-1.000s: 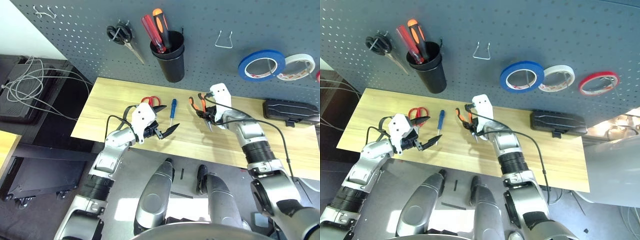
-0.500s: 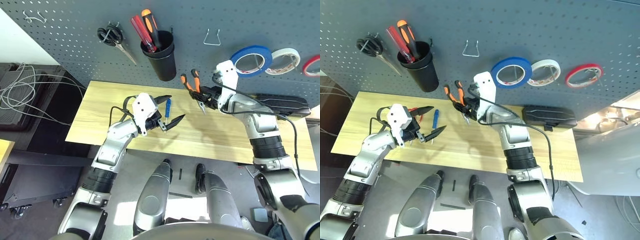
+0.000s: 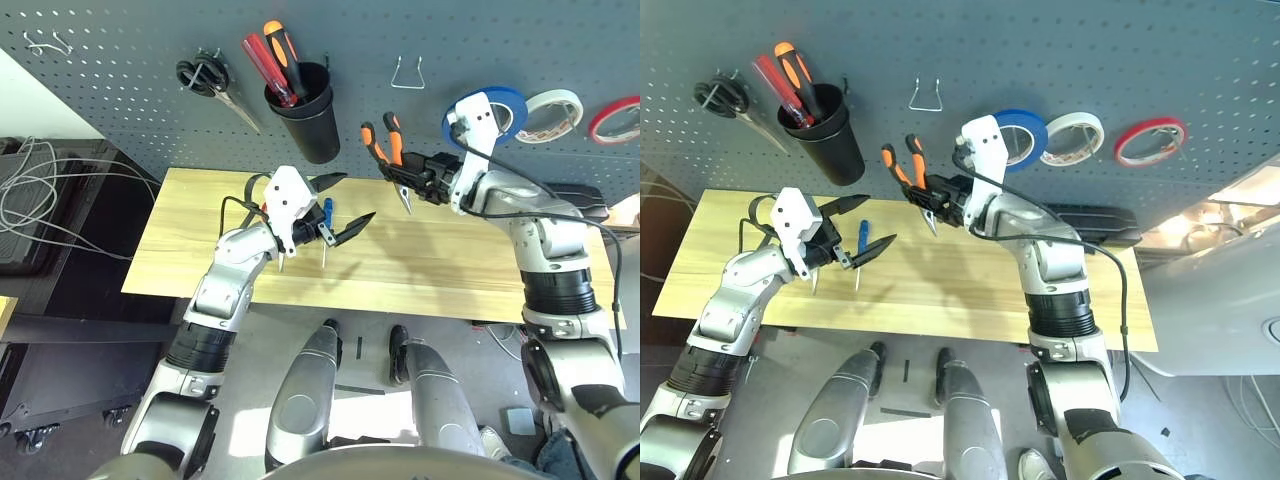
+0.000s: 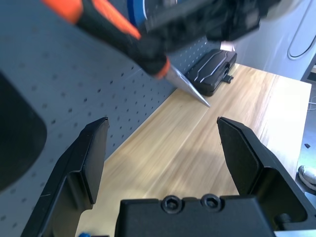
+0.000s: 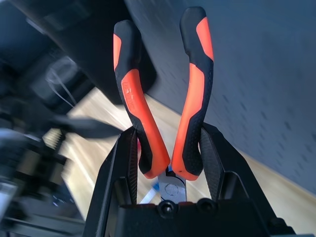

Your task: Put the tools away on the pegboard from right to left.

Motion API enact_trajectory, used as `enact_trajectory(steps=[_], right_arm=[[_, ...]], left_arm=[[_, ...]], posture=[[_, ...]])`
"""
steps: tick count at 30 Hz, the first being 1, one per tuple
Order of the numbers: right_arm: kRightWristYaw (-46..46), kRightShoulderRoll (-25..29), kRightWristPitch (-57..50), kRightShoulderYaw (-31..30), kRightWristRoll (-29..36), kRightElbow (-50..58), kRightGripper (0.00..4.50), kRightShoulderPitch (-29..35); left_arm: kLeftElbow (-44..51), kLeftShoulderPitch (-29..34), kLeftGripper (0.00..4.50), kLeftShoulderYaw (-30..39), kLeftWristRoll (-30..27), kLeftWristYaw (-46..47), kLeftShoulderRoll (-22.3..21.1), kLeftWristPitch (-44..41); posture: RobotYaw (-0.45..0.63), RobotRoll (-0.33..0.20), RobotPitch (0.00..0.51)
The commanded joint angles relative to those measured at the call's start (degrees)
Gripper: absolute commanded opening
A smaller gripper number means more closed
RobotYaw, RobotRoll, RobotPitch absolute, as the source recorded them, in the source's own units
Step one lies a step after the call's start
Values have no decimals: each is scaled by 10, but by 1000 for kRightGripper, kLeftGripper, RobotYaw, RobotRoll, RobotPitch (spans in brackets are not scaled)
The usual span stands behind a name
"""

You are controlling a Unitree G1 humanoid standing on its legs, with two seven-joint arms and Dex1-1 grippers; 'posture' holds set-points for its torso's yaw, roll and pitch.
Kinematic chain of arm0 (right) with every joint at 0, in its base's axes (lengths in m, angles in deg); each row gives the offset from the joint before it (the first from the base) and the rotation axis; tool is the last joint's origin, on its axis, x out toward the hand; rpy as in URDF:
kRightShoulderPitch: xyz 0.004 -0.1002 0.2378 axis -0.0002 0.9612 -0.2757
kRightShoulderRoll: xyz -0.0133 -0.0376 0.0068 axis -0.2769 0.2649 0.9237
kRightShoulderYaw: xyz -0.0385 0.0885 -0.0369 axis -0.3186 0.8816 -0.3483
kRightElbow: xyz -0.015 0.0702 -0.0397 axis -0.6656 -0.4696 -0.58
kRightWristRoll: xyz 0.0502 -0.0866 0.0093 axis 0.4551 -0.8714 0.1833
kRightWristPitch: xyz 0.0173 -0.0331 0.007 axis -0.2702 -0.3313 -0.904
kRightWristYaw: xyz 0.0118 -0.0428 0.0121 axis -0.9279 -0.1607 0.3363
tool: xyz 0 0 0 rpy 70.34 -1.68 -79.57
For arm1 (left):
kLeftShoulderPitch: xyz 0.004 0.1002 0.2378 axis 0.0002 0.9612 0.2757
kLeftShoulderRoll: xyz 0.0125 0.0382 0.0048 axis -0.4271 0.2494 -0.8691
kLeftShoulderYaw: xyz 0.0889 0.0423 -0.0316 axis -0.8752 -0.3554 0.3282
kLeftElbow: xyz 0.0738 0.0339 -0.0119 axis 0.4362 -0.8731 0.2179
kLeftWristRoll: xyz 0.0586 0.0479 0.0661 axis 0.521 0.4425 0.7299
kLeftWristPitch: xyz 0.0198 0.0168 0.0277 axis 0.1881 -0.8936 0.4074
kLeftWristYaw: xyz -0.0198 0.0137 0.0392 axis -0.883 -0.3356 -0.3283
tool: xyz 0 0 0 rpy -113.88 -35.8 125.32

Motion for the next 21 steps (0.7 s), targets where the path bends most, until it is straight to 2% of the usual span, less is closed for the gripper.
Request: enact_trajectory(steps=[1,5,21], right_arm=[[-10,-8,-36,24,45,31,1982,-23],[-37,-27,-32,51,69,23,1982,-65],[-89,-88,191,49,18,-84,1982,-135]], left_arm=[[-3,2,4500,0,-4,-7,-3,-7],[-6,-8,4500,4,-6,-4,0,-8],[-31,-75,4500,12,-9,31,38,-49]], posture=[[160,0,316],[160,0,315],[181,0,306]])
